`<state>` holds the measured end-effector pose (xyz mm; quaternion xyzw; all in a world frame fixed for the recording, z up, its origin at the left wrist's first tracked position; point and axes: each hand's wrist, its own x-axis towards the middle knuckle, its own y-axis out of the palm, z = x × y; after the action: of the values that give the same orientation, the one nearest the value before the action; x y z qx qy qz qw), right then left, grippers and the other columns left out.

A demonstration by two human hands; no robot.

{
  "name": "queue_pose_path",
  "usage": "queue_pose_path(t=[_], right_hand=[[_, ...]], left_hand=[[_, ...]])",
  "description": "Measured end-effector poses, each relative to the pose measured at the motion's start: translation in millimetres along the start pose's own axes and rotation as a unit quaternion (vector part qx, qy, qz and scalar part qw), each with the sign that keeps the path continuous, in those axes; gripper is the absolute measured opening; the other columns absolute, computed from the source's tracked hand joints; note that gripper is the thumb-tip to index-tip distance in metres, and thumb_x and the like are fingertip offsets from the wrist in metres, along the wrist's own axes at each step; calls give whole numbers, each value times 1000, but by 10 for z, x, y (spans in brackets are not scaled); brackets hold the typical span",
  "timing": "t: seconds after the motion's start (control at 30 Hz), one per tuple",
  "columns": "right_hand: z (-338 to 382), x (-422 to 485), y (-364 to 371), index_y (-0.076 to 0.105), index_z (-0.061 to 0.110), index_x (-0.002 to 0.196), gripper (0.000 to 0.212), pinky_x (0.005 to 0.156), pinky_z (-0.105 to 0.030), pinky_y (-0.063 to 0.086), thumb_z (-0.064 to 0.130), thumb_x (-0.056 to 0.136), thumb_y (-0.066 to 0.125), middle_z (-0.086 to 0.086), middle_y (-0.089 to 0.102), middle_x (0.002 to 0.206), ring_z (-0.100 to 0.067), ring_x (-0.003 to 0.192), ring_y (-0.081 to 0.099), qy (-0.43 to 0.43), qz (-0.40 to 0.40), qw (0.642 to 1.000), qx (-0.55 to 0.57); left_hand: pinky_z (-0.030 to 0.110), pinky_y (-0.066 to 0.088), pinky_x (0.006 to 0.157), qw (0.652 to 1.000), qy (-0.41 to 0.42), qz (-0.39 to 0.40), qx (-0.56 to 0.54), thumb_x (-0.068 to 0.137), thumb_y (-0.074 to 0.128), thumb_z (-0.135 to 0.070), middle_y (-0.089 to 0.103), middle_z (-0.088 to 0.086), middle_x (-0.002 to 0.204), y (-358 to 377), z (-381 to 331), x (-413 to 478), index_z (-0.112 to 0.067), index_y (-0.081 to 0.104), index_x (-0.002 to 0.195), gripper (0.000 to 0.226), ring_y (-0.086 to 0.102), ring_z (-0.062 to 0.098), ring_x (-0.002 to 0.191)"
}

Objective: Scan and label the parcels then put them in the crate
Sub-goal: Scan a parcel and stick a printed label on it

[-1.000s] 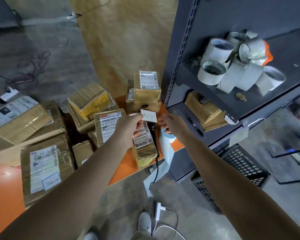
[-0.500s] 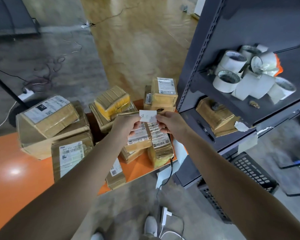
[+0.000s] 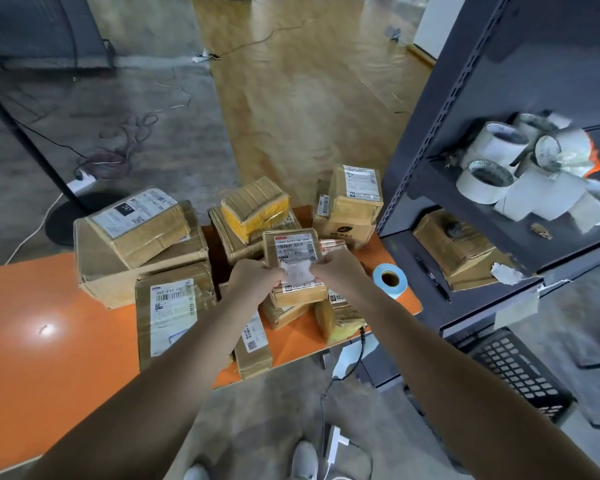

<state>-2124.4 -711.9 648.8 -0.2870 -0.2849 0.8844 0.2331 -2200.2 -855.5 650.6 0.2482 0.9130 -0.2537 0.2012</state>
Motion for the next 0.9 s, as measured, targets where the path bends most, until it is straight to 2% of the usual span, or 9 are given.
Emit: queue_pose_path(t=[0.1, 0.23, 0.37, 0.5, 0.57, 0.63, 0.73, 0.8, 0.9], right_hand=[[-22, 17, 77, 66, 2, 72, 19, 55, -28, 35, 15, 82, 57, -8, 52, 64, -18, 57, 46, 8, -2, 1000, -13], [-64, 34, 142, 51, 15, 58, 29, 52, -26, 34, 18, 86, 57, -1, 45, 53, -17, 50, 43, 0, -16, 999, -52], [-89, 32, 165, 53, 14, 64, 23, 50, -25, 35, 19, 86, 58, -3, 51, 59, -17, 52, 46, -5, -28, 997, -71], [-87, 24, 186, 50, 16, 66, 24, 51, -25, 36, 20, 87, 59, -1, 52, 62, -16, 58, 48, -18, -42, 994, -99], [-89, 11, 191, 53, 14, 70, 21, 52, -25, 39, 21, 89, 59, -2, 54, 66, -17, 63, 52, -26, -51, 992, -115], [-82, -12, 188, 55, 13, 75, 18, 52, -25, 38, 22, 90, 59, -1, 55, 68, -17, 68, 54, -36, -56, 990, -128], [-82, -10, 200, 56, 14, 88, 15, 51, -23, 35, 26, 91, 64, 2, 55, 73, -16, 72, 54, -39, -66, 988, -137], [-97, 10, 183, 53, 14, 101, 30, 52, -24, 35, 34, 87, 70, 0, 57, 84, -15, 75, 55, -19, -82, 989, -125], [-154, 71, 128, 46, 15, 119, 58, 68, -29, 41, 48, 80, 73, -4, 53, 112, -21, 98, 55, 7, -82, 989, -127]], left_hand=[[22, 27, 42, 1000, 5, -19, 21, 85, 66, -14, 40, -2, 50, 42, 72, 66, -11, 50, 56, 33, 38, 11, 44], [24, 19, 42, 997, 30, -32, 70, 85, 63, -17, 26, -5, 44, 89, 160, 105, -19, 30, 50, 49, 26, 12, 39], [22, 19, 40, 993, 69, -39, 87, 84, 61, -11, 27, -6, 43, 134, 211, 105, -20, 28, 49, 49, 24, 10, 37], [29, 42, 43, 991, 90, -44, 89, 86, 64, -12, 48, 8, 48, 167, 251, 114, -15, 39, 53, 41, 56, 22, 42], [26, 45, 39, 993, 77, -50, 76, 89, 65, -17, 53, 9, 47, 168, 262, 108, -12, 44, 53, 41, 66, 26, 46], [28, 53, 44, 996, 50, -49, 48, 89, 67, -20, 56, 6, 50, 170, 269, 136, -9, 47, 59, 38, 68, 26, 48], [39, 61, 58, 999, 11, -42, 1, 87, 72, -20, 65, 11, 76, 158, 245, 183, -1, 56, 85, 24, 69, 25, 59], [36, 61, 61, 999, -17, -25, -21, 88, 71, -16, 63, 10, 85, 157, 227, 202, -3, 58, 95, 20, 65, 20, 67], [36, 58, 69, 996, -61, 7, -62, 90, 66, -10, 59, 6, 87, 164, 184, 204, -10, 57, 96, 11, 56, 15, 74]])
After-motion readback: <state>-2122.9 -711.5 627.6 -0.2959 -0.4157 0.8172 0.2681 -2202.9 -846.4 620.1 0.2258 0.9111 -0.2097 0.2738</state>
